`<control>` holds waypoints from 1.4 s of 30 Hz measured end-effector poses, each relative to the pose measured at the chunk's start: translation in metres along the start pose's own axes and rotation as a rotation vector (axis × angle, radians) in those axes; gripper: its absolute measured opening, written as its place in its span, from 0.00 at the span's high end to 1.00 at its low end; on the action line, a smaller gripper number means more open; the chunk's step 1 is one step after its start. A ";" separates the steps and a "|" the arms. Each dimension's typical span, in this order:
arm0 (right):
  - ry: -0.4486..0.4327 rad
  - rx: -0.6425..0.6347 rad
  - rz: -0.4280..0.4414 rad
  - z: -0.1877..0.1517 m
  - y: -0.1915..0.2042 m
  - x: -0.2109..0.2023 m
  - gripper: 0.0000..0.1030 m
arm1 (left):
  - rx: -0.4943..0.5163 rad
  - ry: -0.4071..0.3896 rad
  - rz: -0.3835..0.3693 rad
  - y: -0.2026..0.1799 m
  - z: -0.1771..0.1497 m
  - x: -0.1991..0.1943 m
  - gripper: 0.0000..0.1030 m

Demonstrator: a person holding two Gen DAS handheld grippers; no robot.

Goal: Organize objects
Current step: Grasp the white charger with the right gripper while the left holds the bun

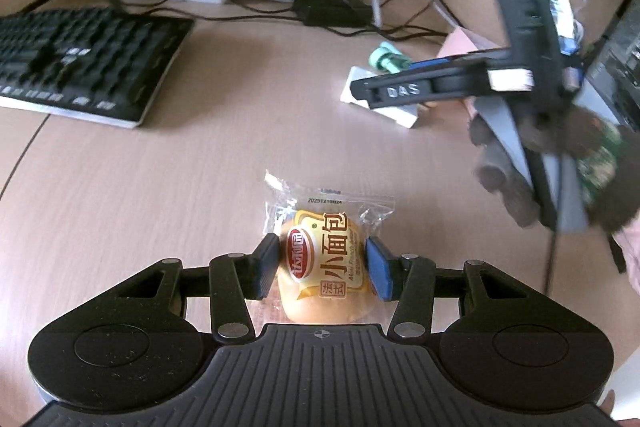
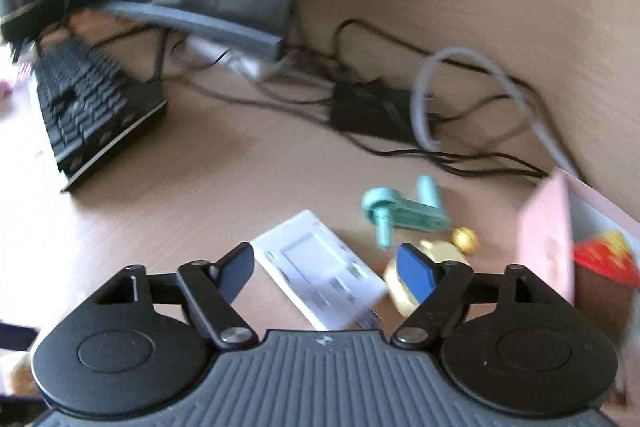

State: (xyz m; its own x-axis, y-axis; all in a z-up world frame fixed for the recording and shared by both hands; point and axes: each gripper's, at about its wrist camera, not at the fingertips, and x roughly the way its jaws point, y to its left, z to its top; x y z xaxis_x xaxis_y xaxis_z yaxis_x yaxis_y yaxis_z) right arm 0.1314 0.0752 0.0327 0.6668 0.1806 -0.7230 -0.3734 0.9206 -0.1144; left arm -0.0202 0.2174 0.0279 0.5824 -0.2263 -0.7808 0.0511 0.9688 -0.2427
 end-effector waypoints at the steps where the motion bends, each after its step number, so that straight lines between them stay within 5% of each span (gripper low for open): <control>1: 0.010 -0.004 0.005 0.002 0.001 0.006 0.25 | -0.008 -0.001 0.009 0.000 -0.001 -0.002 0.50; 6: 0.049 0.033 0.043 0.004 0.001 0.014 0.34 | -0.048 -0.006 0.038 0.005 -0.011 -0.012 0.50; 12: 0.063 0.031 0.066 -0.029 0.001 -0.024 0.46 | -0.051 -0.005 0.065 -0.003 -0.008 -0.008 0.50; 25: 0.103 0.325 -0.068 -0.137 -0.059 -0.123 0.46 | 0.038 0.007 -0.027 -0.060 -0.006 0.018 0.50; 33: 0.084 0.418 -0.029 -0.165 -0.058 -0.167 0.42 | 0.126 0.024 -0.044 -0.101 0.005 0.038 0.50; 36: 0.055 0.389 -0.109 -0.172 -0.060 -0.187 0.29 | 0.156 0.027 -0.044 -0.110 0.007 0.043 0.49; 42: 0.098 0.440 -0.138 -0.189 -0.073 -0.192 0.29 | 0.199 0.022 -0.035 -0.117 0.005 0.044 0.49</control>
State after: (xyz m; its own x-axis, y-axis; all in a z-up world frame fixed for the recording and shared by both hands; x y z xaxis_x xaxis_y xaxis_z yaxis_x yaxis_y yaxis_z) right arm -0.0912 -0.0919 0.0511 0.6190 0.0321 -0.7847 0.0379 0.9968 0.0706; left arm 0.0035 0.0944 0.0248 0.5593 -0.2607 -0.7869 0.2318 0.9606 -0.1535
